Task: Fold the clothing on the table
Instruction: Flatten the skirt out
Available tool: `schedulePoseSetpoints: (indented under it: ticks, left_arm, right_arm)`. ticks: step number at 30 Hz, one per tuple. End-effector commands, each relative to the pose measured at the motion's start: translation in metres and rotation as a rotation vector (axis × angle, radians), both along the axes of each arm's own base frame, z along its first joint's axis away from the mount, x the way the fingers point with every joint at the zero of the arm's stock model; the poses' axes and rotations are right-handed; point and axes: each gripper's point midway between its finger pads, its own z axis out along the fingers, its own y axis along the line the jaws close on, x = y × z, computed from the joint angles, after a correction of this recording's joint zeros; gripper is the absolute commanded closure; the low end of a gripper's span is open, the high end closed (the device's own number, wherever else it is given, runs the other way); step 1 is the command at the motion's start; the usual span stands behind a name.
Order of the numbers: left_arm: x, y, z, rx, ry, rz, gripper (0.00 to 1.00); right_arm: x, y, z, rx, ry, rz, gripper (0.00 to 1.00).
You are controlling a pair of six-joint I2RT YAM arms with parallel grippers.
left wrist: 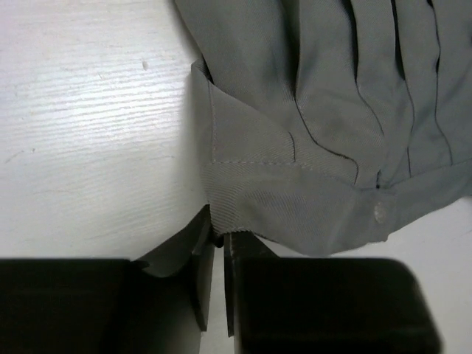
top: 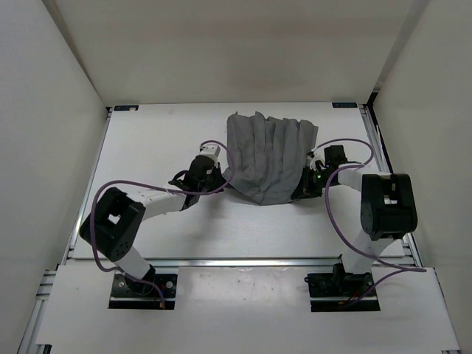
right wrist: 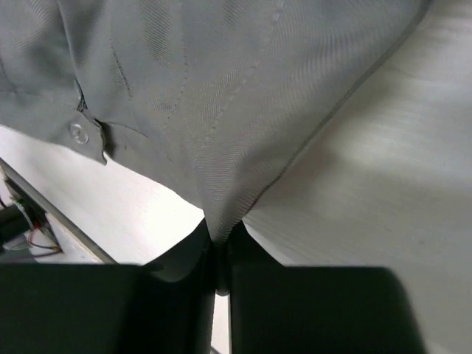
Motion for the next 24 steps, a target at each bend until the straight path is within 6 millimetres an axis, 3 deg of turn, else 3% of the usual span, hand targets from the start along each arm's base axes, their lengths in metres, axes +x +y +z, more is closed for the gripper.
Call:
schedulePoseSetpoints:
  ticks: [1, 3, 8, 10, 16, 24]
  left_arm:
    - [0.012, 0.001, 0.015, -0.013, -0.027, -0.008, 0.83]
    - [0.01, 0.007, 0.008, 0.012, -0.006, -0.004, 1.0]
    - [-0.003, 0.027, 0.006, 0.068, -0.002, 0.007, 1.0]
    - [-0.009, 0.038, 0.014, 0.091, -0.015, 0.017, 1.0]
    - [-0.035, 0.069, 0.011, 0.161, -0.002, 0.03, 1.0]
    - [-0.081, 0.06, 0.007, 0.229, 0.009, -0.094, 0.99]
  right_arm:
    - [0.011, 0.0, 0.012, -0.024, -0.064, -0.005, 0.97]
    - [0.01, -0.005, 0.016, -0.03, -0.068, -0.021, 1.0]
    - [0.01, -0.024, 0.024, -0.011, -0.067, -0.085, 1.0]
    - [0.012, -0.038, 0.028, -0.011, -0.075, -0.126, 1.0]
    - [0.0, -0.066, 0.03, -0.022, -0.054, -0.229, 1.0]
    - [-0.034, -0.087, 0.017, -0.046, -0.003, -0.311, 1.0]
